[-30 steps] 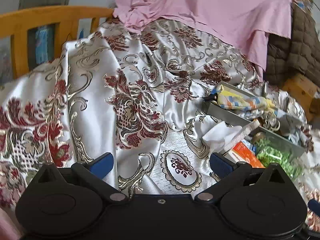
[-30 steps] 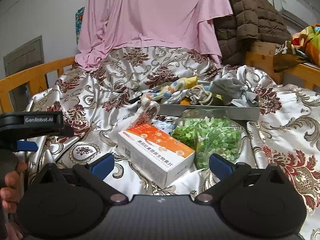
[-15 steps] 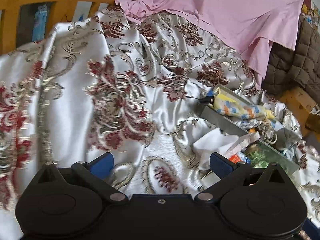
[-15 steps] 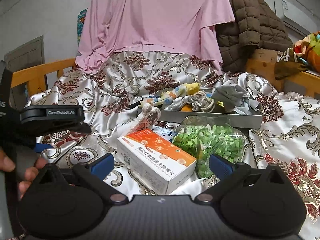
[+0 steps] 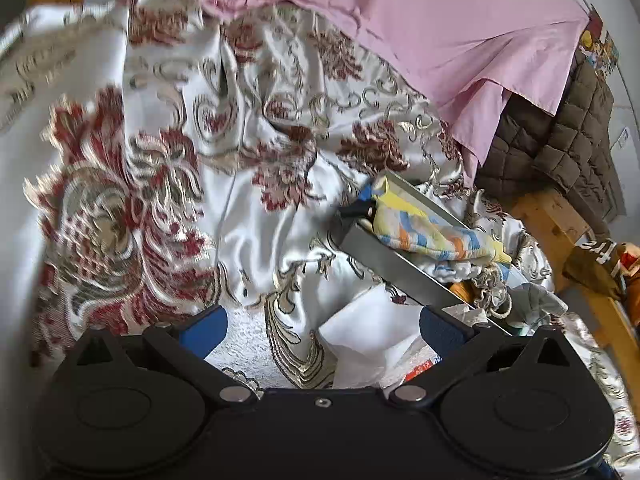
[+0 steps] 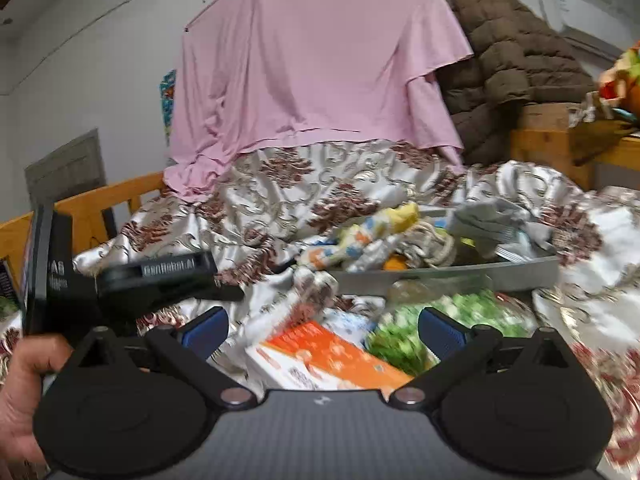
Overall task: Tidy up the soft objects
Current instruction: 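Reach the left gripper toward the white tissue while the right gripper reaches the white foam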
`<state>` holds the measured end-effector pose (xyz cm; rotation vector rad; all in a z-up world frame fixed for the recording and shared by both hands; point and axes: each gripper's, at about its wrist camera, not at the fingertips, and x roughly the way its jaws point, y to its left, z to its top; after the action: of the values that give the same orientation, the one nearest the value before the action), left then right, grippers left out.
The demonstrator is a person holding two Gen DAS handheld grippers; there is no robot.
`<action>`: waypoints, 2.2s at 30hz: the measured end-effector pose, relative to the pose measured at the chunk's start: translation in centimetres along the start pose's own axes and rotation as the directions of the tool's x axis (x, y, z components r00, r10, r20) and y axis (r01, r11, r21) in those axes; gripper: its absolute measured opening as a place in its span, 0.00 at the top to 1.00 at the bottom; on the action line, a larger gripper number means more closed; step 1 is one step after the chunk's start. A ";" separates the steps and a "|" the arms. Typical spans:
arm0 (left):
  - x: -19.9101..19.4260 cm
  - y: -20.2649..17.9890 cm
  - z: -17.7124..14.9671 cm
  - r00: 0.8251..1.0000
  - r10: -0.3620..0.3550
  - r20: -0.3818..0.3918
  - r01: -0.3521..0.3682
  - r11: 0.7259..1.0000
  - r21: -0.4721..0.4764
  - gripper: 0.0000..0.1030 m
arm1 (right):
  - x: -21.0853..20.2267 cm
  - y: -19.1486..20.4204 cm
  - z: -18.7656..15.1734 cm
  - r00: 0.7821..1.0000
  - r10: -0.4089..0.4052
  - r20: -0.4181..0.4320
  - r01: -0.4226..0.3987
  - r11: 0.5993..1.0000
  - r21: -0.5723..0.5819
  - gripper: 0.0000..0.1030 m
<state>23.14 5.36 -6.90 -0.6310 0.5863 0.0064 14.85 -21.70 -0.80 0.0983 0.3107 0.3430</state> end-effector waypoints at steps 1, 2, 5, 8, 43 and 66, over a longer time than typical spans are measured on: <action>0.3 0.3 0.0 1.000 -0.010 -0.010 0.010 1.000 -0.016 0.02 | 0.5 -0.2 0.4 1.000 0.012 0.000 -0.012 1.000 0.004 0.00; 0.5 0.5 0.0 1.000 -0.021 -0.020 0.020 0.999 -0.029 0.02 | 1.2 -0.4 0.9 1.000 0.026 -0.010 -0.026 1.000 0.012 0.00; 0.9 0.7 0.0 0.998 -0.054 -0.031 0.052 0.998 -0.045 0.02 | 3.8 -1.2 1.9 0.997 0.051 -0.059 -0.049 0.998 0.032 0.00; 1.2 0.9 0.2 0.994 -0.100 -0.045 0.096 0.992 -0.087 0.03 | 6.4 -1.3 2.7 0.995 0.016 -0.100 -0.015 1.000 0.015 0.00; 2.0 -0.9 -1.5 0.983 -0.131 -0.132 0.130 0.991 -0.013 0.37 | 12.4 -2.8 2.4 0.956 0.166 -0.242 -0.121 0.974 0.190 0.27; 2.4 0.6 -0.9 0.981 -0.147 -0.128 0.128 0.981 -0.145 0.46 | 12.6 -4.3 1.8 0.960 0.136 -0.246 -0.077 0.969 0.236 0.70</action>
<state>24.59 4.96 -9.07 -0.8089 0.6791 -0.1293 28.07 -21.48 -3.29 0.2947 0.6072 0.4288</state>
